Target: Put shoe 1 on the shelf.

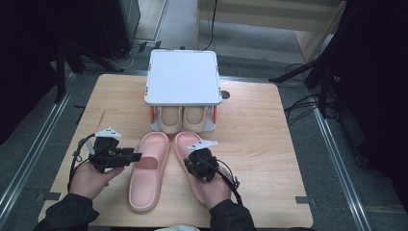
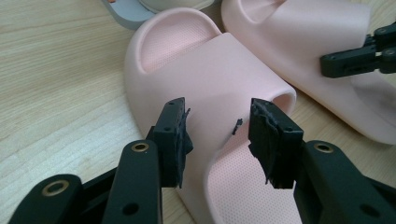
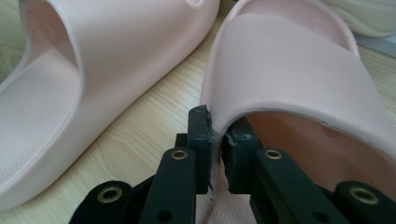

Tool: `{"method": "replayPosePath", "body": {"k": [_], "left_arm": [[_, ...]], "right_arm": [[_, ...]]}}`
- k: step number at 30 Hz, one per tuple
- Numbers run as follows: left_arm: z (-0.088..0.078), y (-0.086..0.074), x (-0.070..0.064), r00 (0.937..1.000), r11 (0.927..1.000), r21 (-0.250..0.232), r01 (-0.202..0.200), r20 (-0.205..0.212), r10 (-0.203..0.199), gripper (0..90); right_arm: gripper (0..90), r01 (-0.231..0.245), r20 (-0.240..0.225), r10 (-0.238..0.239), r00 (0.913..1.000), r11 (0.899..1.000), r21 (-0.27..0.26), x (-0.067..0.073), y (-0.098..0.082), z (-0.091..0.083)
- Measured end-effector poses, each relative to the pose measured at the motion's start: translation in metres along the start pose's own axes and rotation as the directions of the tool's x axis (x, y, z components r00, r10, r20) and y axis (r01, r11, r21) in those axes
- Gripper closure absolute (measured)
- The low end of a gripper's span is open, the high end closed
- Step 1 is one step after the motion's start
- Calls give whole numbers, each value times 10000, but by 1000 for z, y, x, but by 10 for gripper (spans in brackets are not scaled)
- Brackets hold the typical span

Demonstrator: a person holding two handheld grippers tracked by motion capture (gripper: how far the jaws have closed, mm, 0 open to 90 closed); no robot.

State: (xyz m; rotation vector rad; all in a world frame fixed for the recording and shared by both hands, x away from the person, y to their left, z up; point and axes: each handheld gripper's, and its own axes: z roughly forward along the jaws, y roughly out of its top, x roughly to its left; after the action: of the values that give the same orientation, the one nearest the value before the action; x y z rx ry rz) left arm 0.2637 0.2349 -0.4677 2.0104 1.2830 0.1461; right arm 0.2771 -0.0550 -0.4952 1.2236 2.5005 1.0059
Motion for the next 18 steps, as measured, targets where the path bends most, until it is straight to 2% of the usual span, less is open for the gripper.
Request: {"method": "replayPosePath", "body": {"k": [3, 7, 11, 15, 18], "left_arm": [[-1, 0, -2, 10000, 9999, -46, -94, 21, 94, 563], [-2, -3, -1, 9998, 9999, 17, -164, -78, 164, 555], [-7, -5, 7, 9998, 9999, -81, 67, -167, -69, 561], [-13, -5, 16, 9992, 9999, -74, 110, -382, -113, 631], [-11, -6, 25, 9978, 9996, 26, 285, -603, -283, 659]], "right_arm": [[802, 4, -102, -4, 9999, 10000, 33, 3, 1, 5], [732, 7, -475, -15, 9989, 9999, -168, 3, 2, 6], [718, 178, -779, -197, 9968, 9995, -256, -2, 1, -8], [779, 492, -1133, -542, 9921, 9977, -465, -13, -4, -33], [821, 642, -997, -701, 9926, 9961, -604, -26, -8, -48]]}}
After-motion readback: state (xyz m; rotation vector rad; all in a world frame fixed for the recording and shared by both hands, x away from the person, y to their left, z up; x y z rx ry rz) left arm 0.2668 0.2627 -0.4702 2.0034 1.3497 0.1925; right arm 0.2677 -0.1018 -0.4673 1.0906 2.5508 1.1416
